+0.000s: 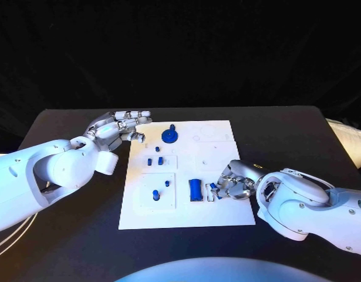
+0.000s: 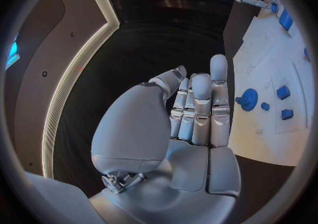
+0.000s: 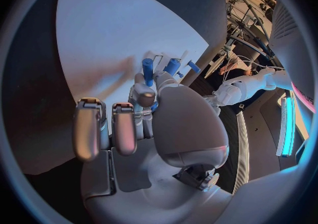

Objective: Assemble the parts on the task board

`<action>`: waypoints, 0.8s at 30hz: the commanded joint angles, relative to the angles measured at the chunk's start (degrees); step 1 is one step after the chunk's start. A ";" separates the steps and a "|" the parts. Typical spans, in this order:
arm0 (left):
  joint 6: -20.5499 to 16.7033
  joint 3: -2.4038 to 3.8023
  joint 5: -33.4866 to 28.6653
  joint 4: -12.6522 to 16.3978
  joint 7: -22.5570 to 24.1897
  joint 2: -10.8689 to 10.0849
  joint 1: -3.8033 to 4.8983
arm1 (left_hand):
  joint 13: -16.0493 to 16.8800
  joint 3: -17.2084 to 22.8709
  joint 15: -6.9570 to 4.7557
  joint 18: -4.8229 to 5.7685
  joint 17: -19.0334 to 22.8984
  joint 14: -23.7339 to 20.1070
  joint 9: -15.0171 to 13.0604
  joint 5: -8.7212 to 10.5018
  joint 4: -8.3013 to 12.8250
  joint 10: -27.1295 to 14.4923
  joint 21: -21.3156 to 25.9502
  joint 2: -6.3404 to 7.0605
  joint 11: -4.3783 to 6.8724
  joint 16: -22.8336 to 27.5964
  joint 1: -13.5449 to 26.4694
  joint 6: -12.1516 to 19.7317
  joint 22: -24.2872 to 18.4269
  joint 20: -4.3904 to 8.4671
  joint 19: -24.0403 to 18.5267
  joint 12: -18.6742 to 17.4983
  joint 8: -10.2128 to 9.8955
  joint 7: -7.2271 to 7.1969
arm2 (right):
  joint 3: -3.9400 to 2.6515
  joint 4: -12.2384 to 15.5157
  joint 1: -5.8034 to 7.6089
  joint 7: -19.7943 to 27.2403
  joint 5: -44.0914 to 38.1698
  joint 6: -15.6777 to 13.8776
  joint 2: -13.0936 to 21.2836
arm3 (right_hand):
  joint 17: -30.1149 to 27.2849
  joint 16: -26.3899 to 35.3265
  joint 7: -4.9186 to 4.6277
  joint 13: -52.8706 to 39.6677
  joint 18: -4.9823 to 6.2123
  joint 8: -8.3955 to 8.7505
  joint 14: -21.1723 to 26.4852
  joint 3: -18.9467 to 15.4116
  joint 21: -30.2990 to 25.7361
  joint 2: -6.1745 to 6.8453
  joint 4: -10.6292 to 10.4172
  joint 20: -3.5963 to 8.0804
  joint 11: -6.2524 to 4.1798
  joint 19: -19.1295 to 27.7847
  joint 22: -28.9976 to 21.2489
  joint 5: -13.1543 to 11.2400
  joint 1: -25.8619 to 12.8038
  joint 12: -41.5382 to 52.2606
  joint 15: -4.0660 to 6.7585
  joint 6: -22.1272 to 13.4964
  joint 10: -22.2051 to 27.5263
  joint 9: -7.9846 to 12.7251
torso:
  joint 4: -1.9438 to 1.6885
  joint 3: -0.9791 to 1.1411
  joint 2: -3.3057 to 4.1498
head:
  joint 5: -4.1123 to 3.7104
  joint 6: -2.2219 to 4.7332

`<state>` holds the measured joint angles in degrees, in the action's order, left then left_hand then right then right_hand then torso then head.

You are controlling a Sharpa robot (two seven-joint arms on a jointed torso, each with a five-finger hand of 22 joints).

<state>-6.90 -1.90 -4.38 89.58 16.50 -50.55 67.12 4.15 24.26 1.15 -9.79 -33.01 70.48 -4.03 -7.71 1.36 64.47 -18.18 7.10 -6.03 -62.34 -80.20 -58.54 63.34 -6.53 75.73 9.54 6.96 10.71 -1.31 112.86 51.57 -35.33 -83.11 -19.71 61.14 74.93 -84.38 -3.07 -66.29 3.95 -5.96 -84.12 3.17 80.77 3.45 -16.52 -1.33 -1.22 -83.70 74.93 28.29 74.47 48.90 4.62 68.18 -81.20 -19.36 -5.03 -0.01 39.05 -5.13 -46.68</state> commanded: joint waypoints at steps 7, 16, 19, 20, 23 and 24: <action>1.08 0.03 0.21 0.36 0.13 0.04 0.00 | -0.03 -0.27 -0.01 -0.45 0.13 -0.59 0.08 0.28 0.07 -0.33 0.26 -0.32 -0.30 0.36 0.26 0.39 -0.08 0.12 -0.43 0.32 0.35 -0.02 | 0.11 -1.16 -0.13 -0.74 1.55 3.71 -1.23 | 6.15 -0.27 -0.07 -0.51 -0.77 0.38 -4.20 -1.15 0.21 -0.55 -0.10 0.25 -0.08 -0.74 0.91 -1.19 -2.63 0.75 0.45 0.62 -0.58 -0.21 | 0.01 0.05 -0.02 | 0.07 -0.09; 1.16 0.03 0.22 0.44 0.02 0.03 0.00 | -0.03 -0.27 -0.01 -0.45 0.13 -0.59 0.08 0.28 0.07 -0.33 0.26 -0.32 -0.30 0.36 0.26 0.39 -0.08 0.12 -0.43 0.32 0.35 -0.02 | 0.12 -1.32 -0.13 -0.64 1.40 2.53 -2.36 | 6.21 -0.30 -0.06 -0.72 -0.79 0.42 -4.21 -1.73 0.26 -0.67 -0.08 0.25 -0.08 -0.77 0.99 -1.30 -3.62 0.99 0.45 0.69 -0.68 -0.28 | 0.03 0.04 0.05 | 0.25 -0.02; 1.23 0.03 0.22 0.45 -0.08 0.02 0.00 | -0.03 -0.27 -0.01 -0.45 0.13 -0.59 0.08 0.28 0.07 -0.33 0.26 -0.32 -0.30 0.36 0.26 0.39 -0.08 0.12 -0.43 0.32 0.35 -0.02 | 0.12 -1.20 -0.13 -0.58 1.31 1.65 -2.57 | 6.26 -0.33 -0.06 -0.80 -0.80 0.42 -4.22 -1.74 0.28 -0.68 -0.08 0.25 -0.08 -0.79 1.02 -1.30 -3.64 1.11 0.45 0.70 -0.70 -0.28 | 0.00 0.06 0.04 | 0.32 0.00; 1.25 0.03 0.22 0.45 -0.11 0.02 0.00 | -0.03 -0.27 -0.01 -0.45 0.13 -0.59 0.08 0.28 0.07 -0.33 0.26 -0.32 -0.30 0.36 0.26 0.39 -0.08 0.12 -0.43 0.32 0.35 -0.02 | 0.12 -1.18 -0.13 -0.56 1.29 1.37 -2.61 | 6.30 -0.36 -0.03 -0.88 -0.79 0.40 -4.23 -1.76 0.27 -0.71 -0.04 0.25 -0.09 -0.78 1.00 -1.24 -3.64 1.25 0.46 0.73 -0.74 -0.29 | 0.01 0.06 0.01 | 0.35 -0.01; 1.29 0.02 0.22 0.46 -0.16 -0.02 0.00 | -0.03 -0.27 -0.01 -0.45 0.13 -0.59 0.08 0.28 0.07 -0.33 0.26 -0.32 -0.30 0.36 0.26 0.39 -0.08 0.12 -0.43 0.32 0.35 -0.02 | 0.12 -1.16 -0.13 -0.53 1.24 0.81 -2.63 | 6.36 -0.39 0.10 -1.10 -0.82 0.36 -4.24 -1.74 0.35 -0.87 0.14 0.27 -0.19 -0.83 1.13 -0.92 -3.46 1.58 0.51 0.86 -0.85 -0.35 | 0.06 0.05 -0.01 | 0.40 -0.06; 1.29 0.02 0.22 0.47 -0.17 -0.03 0.00 | -0.03 -0.27 -0.01 -0.45 0.13 -0.59 0.08 0.28 0.07 -0.33 0.26 -0.32 -0.30 0.36 0.26 0.39 -0.08 0.12 -0.43 0.32 0.35 -0.02 | 0.12 -1.16 -0.13 -0.53 1.21 0.64 -2.62 | 6.39 -0.41 0.15 -1.18 -0.82 0.34 -4.25 -1.69 0.37 -0.97 0.24 0.28 -0.24 -0.85 1.15 -0.78 -3.30 1.69 0.55 0.90 -0.89 -0.38 | 0.07 0.04 0.00 | 0.43 -0.07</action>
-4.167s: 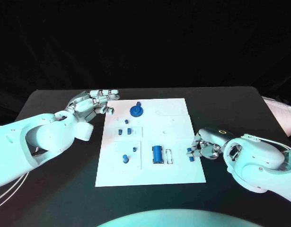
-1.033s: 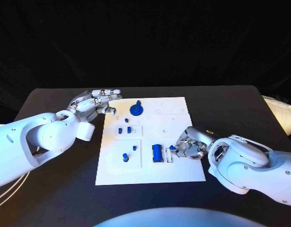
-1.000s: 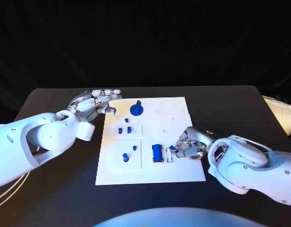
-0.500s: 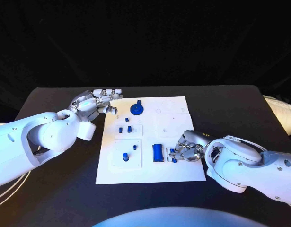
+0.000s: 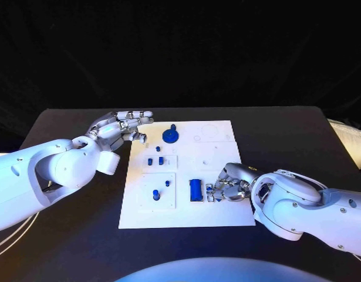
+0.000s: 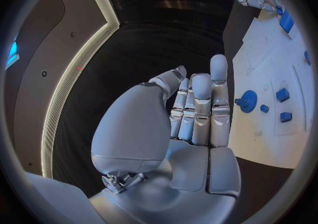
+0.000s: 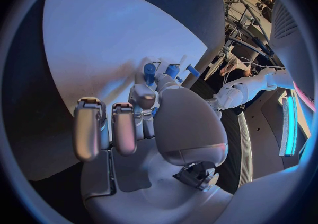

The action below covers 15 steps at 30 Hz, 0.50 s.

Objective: Assemble the parts on the task board

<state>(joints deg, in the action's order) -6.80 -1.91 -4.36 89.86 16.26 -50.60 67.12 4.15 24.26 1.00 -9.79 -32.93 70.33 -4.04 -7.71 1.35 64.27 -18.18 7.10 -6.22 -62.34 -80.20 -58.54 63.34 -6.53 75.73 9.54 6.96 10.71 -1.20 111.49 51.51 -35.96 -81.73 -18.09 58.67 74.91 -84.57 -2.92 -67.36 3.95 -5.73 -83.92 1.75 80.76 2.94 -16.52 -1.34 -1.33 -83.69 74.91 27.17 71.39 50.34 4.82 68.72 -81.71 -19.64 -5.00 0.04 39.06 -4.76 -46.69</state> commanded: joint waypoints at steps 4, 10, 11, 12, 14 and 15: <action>1.23 0.02 0.20 0.20 0.04 -0.02 0.00 | -0.03 -0.27 0.14 -0.45 0.05 -0.44 0.09 0.28 0.07 -0.12 0.27 -0.32 -0.12 0.36 0.26 0.39 -0.09 0.12 -0.43 0.32 0.35 -0.02 | 0.00 0.23 -0.07 0.11 -0.30 -1.51 -0.15 | 6.67 -0.39 0.25 -0.79 -0.86 0.01 -4.51 0.39 0.51 -1.35 0.80 0.40 -0.36 -0.95 1.38 0.70 1.07 1.33 0.53 0.62 -0.72 -0.24 | 0.05 0.02 -0.03 | 0.09 -0.07; 1.31 0.02 0.20 0.21 -0.04 0.01 0.00 | -0.04 -0.37 0.17 -0.44 0.08 -0.49 0.09 0.29 0.06 -0.19 0.30 -0.34 -0.15 0.34 0.33 0.43 -0.11 0.10 -0.46 0.36 0.38 0.00 | 0.00 0.07 -0.07 0.11 -0.44 -1.14 -0.27 | 7.28 -0.76 0.44 -2.01 -0.95 -0.21 -4.63 0.93 0.78 -2.57 0.74 0.51 -0.52 -1.14 1.79 0.25 1.53 3.36 0.66 1.14 -1.40 -0.46 | 0.01 0.00 -0.02 | 0.01 0.07; 1.33 0.02 0.21 0.21 -0.07 0.02 0.00 | -0.04 -0.37 0.17 -0.44 0.08 -0.49 0.09 0.29 0.06 -0.19 0.30 -0.34 -0.15 0.34 0.33 0.43 -0.11 0.10 -0.46 0.36 0.38 0.00 | 0.00 0.06 -0.07 0.11 -0.50 -0.99 -0.27 | 7.40 -0.83 0.46 -2.21 -0.97 -0.25 -4.65 0.97 0.84 -2.73 0.69 0.52 -0.54 -1.18 1.88 0.23 1.51 3.69 0.68 1.23 -1.52 -0.49 | -0.01 -0.01 -0.02 | 0.02 0.06; 1.35 0.02 0.25 0.22 -0.11 0.02 0.00 | -0.04 -0.37 0.17 -0.44 0.08 -0.49 0.09 0.29 0.06 -0.19 0.30 -0.34 -0.15 0.34 0.33 0.43 -0.11 0.10 -0.46 0.36 0.38 0.00 | 0.00 0.06 -0.07 0.11 -0.58 -0.73 -0.27 | 7.63 -0.97 0.52 -2.51 -1.00 -0.32 -4.69 1.05 0.93 -2.99 0.60 0.54 -0.58 -1.25 2.03 0.26 1.47 4.20 0.70 1.38 -1.69 -0.54 | -0.02 -0.01 0.00 | 0.02 0.01; 1.44 0.02 0.41 0.24 -0.18 0.00 0.00 | -0.04 -0.37 0.17 -0.44 0.08 -0.49 0.09 0.29 0.06 -0.19 0.30 -0.34 -0.15 0.34 0.33 0.43 -0.11 0.10 -0.46 0.36 0.38 0.00 | 0.00 0.07 -0.07 0.11 -0.69 -0.20 -0.24 | 8.00 -1.20 0.61 -3.00 -1.06 -0.42 -4.76 1.16 1.11 -3.32 0.51 0.57 -0.65 -1.36 2.29 0.37 1.45 5.01 0.75 1.59 -1.96 -0.62 | -0.02 -0.01 0.01 | 0.01 -0.01; 1.47 0.02 0.47 0.24 -0.22 -0.01 0.00 | -0.04 -0.37 0.17 -0.44 0.08 -0.49 0.09 0.29 0.06 -0.19 0.30 -0.34 -0.15 0.34 0.33 0.43 -0.11 0.10 -0.46 0.36 0.38 0.00 | 0.00 0.08 -0.07 0.11 -0.75 0.12 -0.23 | 8.18 -1.31 0.65 -3.19 -1.09 -0.46 -4.80 1.18 1.19 -3.40 0.50 0.58 -0.68 -1.42 2.42 0.41 1.44 5.33 0.77 1.68 -2.06 -0.65 | 0.01 0.00 0.00 | 0.05 -0.03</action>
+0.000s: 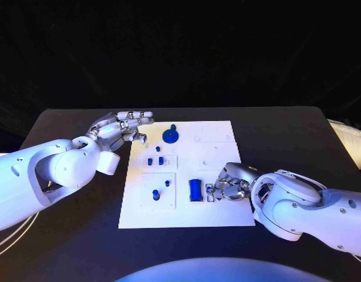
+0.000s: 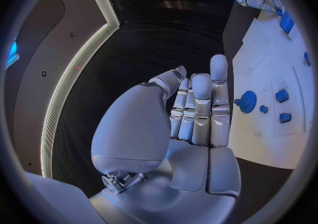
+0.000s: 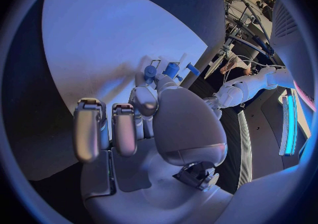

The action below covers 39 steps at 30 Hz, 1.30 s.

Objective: Assemble the parts on the task board

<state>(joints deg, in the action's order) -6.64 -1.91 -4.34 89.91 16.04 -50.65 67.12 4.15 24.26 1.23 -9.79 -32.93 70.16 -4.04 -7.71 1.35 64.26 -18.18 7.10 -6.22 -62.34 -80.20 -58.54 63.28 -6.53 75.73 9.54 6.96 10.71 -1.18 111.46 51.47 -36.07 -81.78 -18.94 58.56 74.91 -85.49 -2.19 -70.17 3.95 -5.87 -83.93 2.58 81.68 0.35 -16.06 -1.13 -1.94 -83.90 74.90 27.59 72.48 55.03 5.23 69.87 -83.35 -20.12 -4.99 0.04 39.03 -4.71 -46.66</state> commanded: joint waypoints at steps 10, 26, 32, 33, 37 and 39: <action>1.46 0.02 0.66 0.25 -0.14 0.03 0.00 | -0.04 -0.43 -0.04 -0.44 0.17 -0.37 0.09 0.29 0.05 -0.21 0.31 -0.34 -0.16 0.36 0.37 0.45 -0.05 0.09 -0.47 0.38 0.39 0.02 | -0.02 0.06 -0.03 0.21 -0.95 3.00 -0.18 | 9.02 -0.90 0.07 -1.31 -1.22 -0.52 -4.93 0.33 0.69 -1.42 -0.34 0.46 -0.21 -1.48 3.06 0.10 -0.24 2.11 0.46 1.02 -0.98 -0.35 | -0.06 -0.02 -0.01 | -0.09 -0.17; 1.37 0.02 1.08 0.30 -0.27 0.02 0.01 | -0.04 -0.46 -0.04 -0.43 0.15 -0.38 0.09 0.29 0.05 -0.23 0.33 -0.38 -0.16 0.33 0.38 0.46 -0.07 0.08 -0.48 0.41 0.41 0.01 | -0.02 -0.22 -0.02 -0.15 -2.53 8.28 -0.42 | 9.27 -1.05 0.07 -1.64 -1.28 -0.51 -4.95 -0.51 0.83 -1.35 -0.50 0.51 -0.21 -1.57 3.28 -1.56 -1.71 2.23 0.47 1.19 -1.13 -0.53 | 0.01 0.01 0.05 | -0.12 -0.33; 1.36 0.02 1.12 0.20 -0.32 0.07 0.01 | -0.04 -0.46 -0.04 -0.43 0.15 -0.38 0.09 0.29 0.05 -0.23 0.33 -0.38 -0.16 0.33 0.38 0.46 -0.07 0.08 -0.48 0.41 0.41 0.01 | -0.02 -0.10 -0.02 -0.03 -2.76 7.22 -0.51 | 9.95 -1.45 0.20 -2.33 -1.37 -0.62 -5.07 -1.17 1.12 -2.23 -0.57 0.50 -0.29 -1.75 3.74 -1.35 -3.64 3.17 0.48 1.59 -1.48 -0.68 | -0.06 0.02 0.02 | -0.08 -0.35; 1.37 0.02 1.13 0.18 -0.34 0.07 0.01 | -0.04 -0.46 -0.04 -0.43 0.15 -0.38 0.09 0.29 0.05 -0.23 0.33 -0.38 -0.16 0.33 0.38 0.46 -0.07 0.08 -0.48 0.41 0.41 0.01 | -0.02 -0.08 -0.02 -0.01 -2.77 7.25 -0.51 | 10.08 -1.53 0.23 -2.44 -1.38 -0.64 -5.09 -1.20 1.15 -2.34 -0.56 0.51 -0.31 -1.77 3.79 -1.17 -3.79 3.33 0.50 1.65 -1.53 -0.70 | -0.04 0.01 0.02 | -0.07 -0.35; 1.38 0.01 1.13 0.13 -0.39 0.11 0.01 | -0.04 -0.46 -0.04 -0.43 0.15 -0.38 0.09 0.29 0.05 -0.23 0.33 -0.38 -0.16 0.33 0.38 0.46 -0.07 0.08 -0.48 0.41 0.41 0.01 | -0.02 0.01 -0.02 0.05 -2.80 7.81 -0.49 | 10.71 -1.91 0.34 -2.99 -1.41 -0.77 -5.21 -1.85 1.27 -2.45 -0.58 0.55 -0.40 -1.85 3.97 -0.79 -5.08 4.13 0.57 2.03 -1.87 -0.82 | -0.01 0.00 0.04 | 0.02 -0.36; 1.38 0.01 1.14 0.13 -0.42 0.12 0.01 | -0.04 -0.46 -0.04 -0.43 0.15 -0.38 0.09 0.29 0.05 -0.23 0.33 -0.38 -0.16 0.33 0.38 0.46 -0.07 0.08 -0.48 0.41 0.41 0.01 | -0.02 0.02 -0.01 0.06 -2.81 8.11 -0.49 | 10.79 -1.96 0.36 -3.08 -1.43 -0.78 -5.22 -2.44 1.32 -2.36 -0.61 0.57 -0.41 -1.88 4.05 -0.84 -6.06 4.14 0.58 2.12 -1.93 -0.86 | -0.02 0.01 0.06 | 0.03 -0.30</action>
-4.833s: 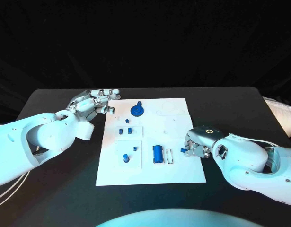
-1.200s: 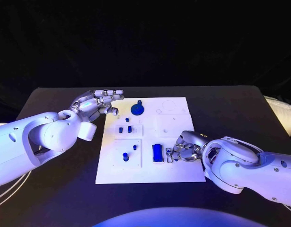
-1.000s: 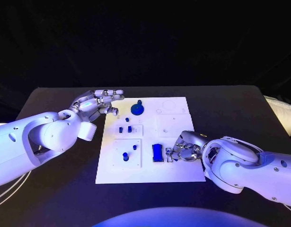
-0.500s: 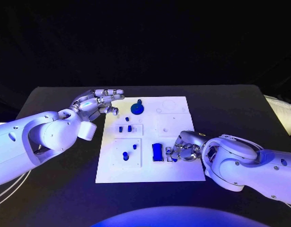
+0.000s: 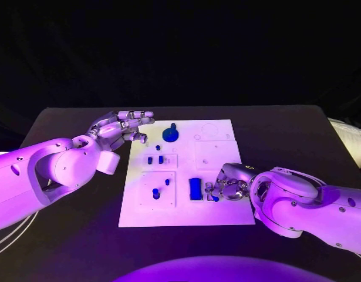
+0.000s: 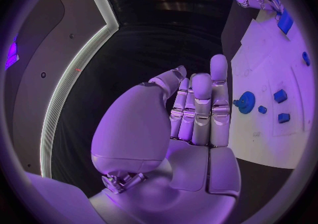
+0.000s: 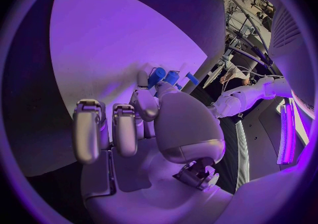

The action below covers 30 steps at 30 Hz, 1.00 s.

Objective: Assemble the parts on the task board

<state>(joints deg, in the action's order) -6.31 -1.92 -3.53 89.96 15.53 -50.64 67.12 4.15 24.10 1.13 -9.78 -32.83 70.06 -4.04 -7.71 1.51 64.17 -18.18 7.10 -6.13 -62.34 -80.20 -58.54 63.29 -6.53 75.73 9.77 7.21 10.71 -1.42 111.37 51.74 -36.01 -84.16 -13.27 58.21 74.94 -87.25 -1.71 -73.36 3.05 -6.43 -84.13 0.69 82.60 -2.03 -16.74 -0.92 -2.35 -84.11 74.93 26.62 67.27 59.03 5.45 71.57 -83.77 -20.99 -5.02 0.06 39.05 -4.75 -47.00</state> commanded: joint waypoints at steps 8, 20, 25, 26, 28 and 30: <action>0.98 0.02 0.33 0.07 0.05 0.12 0.01 | -0.04 -0.30 0.06 -0.44 0.05 -0.28 0.10 0.29 -0.11 -0.14 0.33 -0.38 -0.25 0.33 0.38 0.46 -0.08 0.08 -0.48 0.18 0.16 0.01 | 0.22 -0.01 -0.27 -0.10 -1.59 2.50 0.02 | 10.46 0.01 -0.10 0.16 -0.51 -0.13 -4.93 -5.89 0.31 0.29 0.07 0.36 0.02 -1.61 3.96 -9.81 -7.54 -0.85 0.35 0.48 -1.41 -0.27 | 0.09 0.04 0.02 | 0.17 0.06; 1.00 0.00 0.33 -0.02 0.00 0.09 0.00 | -0.04 -0.34 0.06 -0.45 0.33 -0.43 0.09 0.26 -0.03 -0.19 0.36 -0.48 -0.23 0.41 0.28 0.46 -0.10 0.08 -0.51 0.25 0.22 -0.01 | 0.21 0.70 -0.27 0.04 -2.73 1.40 0.79 | 10.47 0.02 -0.14 0.13 -0.52 -0.10 -4.93 -7.83 0.34 0.14 0.16 0.33 0.06 -1.63 4.06 -13.30 -8.83 -1.15 0.32 0.43 -1.37 -0.42 | 0.12 0.10 0.01 | 0.09 0.03; 1.12 -0.12 0.33 -0.07 -0.12 0.05 0.00 | -0.05 -0.35 0.06 -0.45 0.46 -0.49 0.09 0.26 -0.02 -0.21 0.37 -0.49 -0.24 0.47 0.27 0.46 -0.11 0.08 -0.52 0.27 0.23 0.00 | 0.16 1.63 -0.27 0.38 -2.73 0.55 1.65 | 10.55 -0.02 -0.14 0.03 -0.54 -0.10 -4.95 -8.50 0.40 0.62 0.38 0.33 0.06 -1.66 4.17 -13.70 -7.84 -1.15 0.32 0.42 -1.41 -0.51 | 0.11 0.07 -0.05 | 0.03 0.12; 1.14 -0.16 0.33 -0.08 -0.14 0.05 0.00 | -0.05 -0.35 0.06 -0.45 0.46 -0.49 0.09 0.26 -0.02 -0.21 0.37 -0.49 -0.24 0.47 0.27 0.46 -0.11 0.08 -0.52 0.27 0.23 0.00 | 0.16 1.79 -0.27 0.45 -2.68 0.51 1.81 | 10.56 -0.03 -0.14 0.02 -0.54 -0.10 -4.95 -8.60 0.40 0.68 0.41 0.33 0.06 -1.66 4.17 -13.80 -7.64 -1.16 0.32 0.41 -1.41 -0.53 | 0.11 0.06 -0.05 | 0.02 0.14; 1.16 -0.24 0.33 -0.09 -0.16 0.03 0.00 | -0.05 -0.35 0.06 -0.45 0.46 -0.49 0.09 0.26 -0.02 -0.21 0.37 -0.49 -0.24 0.47 0.27 0.46 -0.11 0.08 -0.52 0.27 0.23 0.00 | 0.14 2.07 -0.26 0.58 -2.56 0.54 2.19 | 10.51 0.01 -0.15 0.00 -0.53 -0.08 -4.94 -8.90 0.37 0.90 0.64 0.33 0.06 -1.64 4.15 -14.30 -6.53 -1.26 0.32 0.37 -1.40 -0.58 | 0.10 0.07 -0.05 | 0.02 0.16; 1.18 -0.30 0.33 -0.11 -0.18 0.01 0.00 | -0.05 -0.36 0.06 -0.45 0.51 -0.52 0.09 0.26 -0.01 -0.23 0.38 -0.50 -0.24 0.49 0.26 0.48 -0.11 0.07 -0.53 0.27 0.23 0.00 | 0.13 2.14 -0.26 0.66 -2.43 0.61 2.52 | 10.45 0.05 -0.16 0.03 -0.52 -0.05 -4.93 -9.15 0.34 1.01 0.88 0.33 0.08 -1.61 4.12 -14.67 -5.18 -1.47 0.31 0.31 -1.36 -0.64 | 0.06 0.02 -0.04 | 0.06 0.17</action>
<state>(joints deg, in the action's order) -6.27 -2.23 -3.39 89.82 15.26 -50.67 67.12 4.14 24.10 1.15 -9.79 -32.42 70.08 -4.04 -7.71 1.51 64.17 -18.18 7.10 -6.13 -62.08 -80.20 -58.54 63.23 -6.33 75.53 9.77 7.21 10.71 -1.29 113.38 51.54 -35.87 -85.98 -12.59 60.60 74.92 -87.23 -1.73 -73.30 3.05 -6.62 -84.12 -8.21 82.77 -0.99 -15.89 -0.93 -2.65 -84.11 74.91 12.16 61.82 57.72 5.44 71.96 -84.07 -21.59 -4.90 0.13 39.02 -4.72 -46.85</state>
